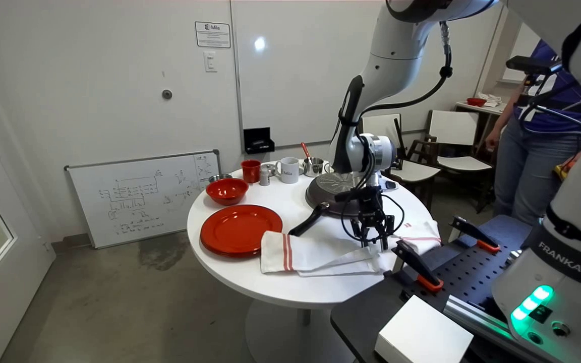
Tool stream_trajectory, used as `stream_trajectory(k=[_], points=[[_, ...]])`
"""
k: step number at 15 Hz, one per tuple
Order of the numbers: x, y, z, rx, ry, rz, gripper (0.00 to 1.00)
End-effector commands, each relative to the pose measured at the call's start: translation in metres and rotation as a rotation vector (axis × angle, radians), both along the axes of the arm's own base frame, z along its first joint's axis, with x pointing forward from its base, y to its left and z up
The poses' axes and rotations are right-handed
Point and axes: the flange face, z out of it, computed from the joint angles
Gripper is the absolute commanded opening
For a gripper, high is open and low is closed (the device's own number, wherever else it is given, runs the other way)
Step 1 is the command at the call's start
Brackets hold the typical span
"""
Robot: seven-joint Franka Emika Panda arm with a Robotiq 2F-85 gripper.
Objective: Unfold the towel
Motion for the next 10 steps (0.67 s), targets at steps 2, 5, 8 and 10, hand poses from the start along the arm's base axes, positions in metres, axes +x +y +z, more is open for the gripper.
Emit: stream_trajectory(k=[2,5,8,10], points=[[0.004,-0.008,0.003,-0.019,-0.006,-0.052,0.22],[0.008,-0.012,0.005,-0.027,-0.021,-0.076,0.05],[0.012,-0.015,0.008,-0.038,-0.035,-0.098,0.00],[0.015,-0.015,0.012,-0.059,-0.037,-0.095,0.06]])
